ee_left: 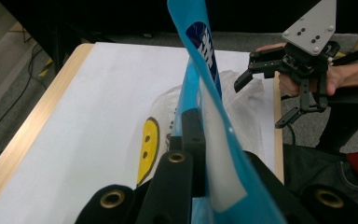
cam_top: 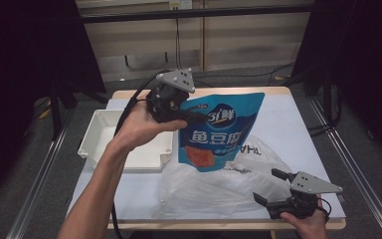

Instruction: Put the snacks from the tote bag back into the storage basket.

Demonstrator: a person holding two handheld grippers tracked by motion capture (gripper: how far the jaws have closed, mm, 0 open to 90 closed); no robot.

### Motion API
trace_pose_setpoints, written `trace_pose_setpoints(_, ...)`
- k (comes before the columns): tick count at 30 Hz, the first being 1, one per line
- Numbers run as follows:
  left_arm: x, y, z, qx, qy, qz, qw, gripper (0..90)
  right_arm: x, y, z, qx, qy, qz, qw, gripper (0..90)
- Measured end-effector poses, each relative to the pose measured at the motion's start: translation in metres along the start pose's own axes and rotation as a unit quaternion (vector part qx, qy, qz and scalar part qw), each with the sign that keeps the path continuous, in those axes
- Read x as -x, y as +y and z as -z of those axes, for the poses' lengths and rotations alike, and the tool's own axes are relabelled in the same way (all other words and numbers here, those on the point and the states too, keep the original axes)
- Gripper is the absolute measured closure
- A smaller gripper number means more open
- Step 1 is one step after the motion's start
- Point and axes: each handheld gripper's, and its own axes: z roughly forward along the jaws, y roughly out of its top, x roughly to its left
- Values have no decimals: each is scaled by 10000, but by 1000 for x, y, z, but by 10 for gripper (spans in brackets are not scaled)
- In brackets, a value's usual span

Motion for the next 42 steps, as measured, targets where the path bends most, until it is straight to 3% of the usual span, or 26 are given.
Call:
trace_pose_setpoints(2,-1,2,3,-5,10,-39,10000,900,0,0,0,-30,-6,-5,10000,48)
trace_pose_setpoints(6,-5,2,13,104,20,84,9999,900,-1,0,0,5,10,-3,10000,48)
trace_pose_setpoints(8,-7,3,19,108,-100,52,9999,900,0,0,1,13,20,3,10000,48)
trace_pose_setpoints(9,-8,3,20,175,-188,185,9995,900,0,0,0,4,13,13,10000,48)
trace_pose_setpoints(13,-17,4,29,94,35,241,9997,900,0,0,-1,-38,10,3,10000,49)
trace_pose_setpoints(15,-20,5,34,116,22,296,9995,900,-1,0,-1,-43,23,23,10000,52)
trace_pose_setpoints(19,-23,5,46,170,353,315,9987,900,0,0,-2,-63,19,2,10000,51)
trace_pose_setpoints(22,-30,1,54,177,328,447,9983,900,0,0,-1,-53,9,13,10000,51)
trace_pose_setpoints(24,-34,-1,58,209,437,610,9970,900,0,-1,-2,-73,13,-20,10000,55)
trace_pose_setpoints(27,-38,-3,64,240,500,667,9962,900,0,-1,-3,-81,41,-28,10000,55)
trace_pose_setpoints(30,-40,-4,74,304,589,691,9954,900,0,-1,-3,-86,46,-32,9999,55)
trace_pose_setpoints(34,-44,-4,85,202,642,653,9956,900,1,-1,-3,-73,61,-42,9999,55)
trace_pose_setpoints(42,-50,-13,103,207,892,747,9930,900,0,-1,-4,-108,65,-39,9999,55)
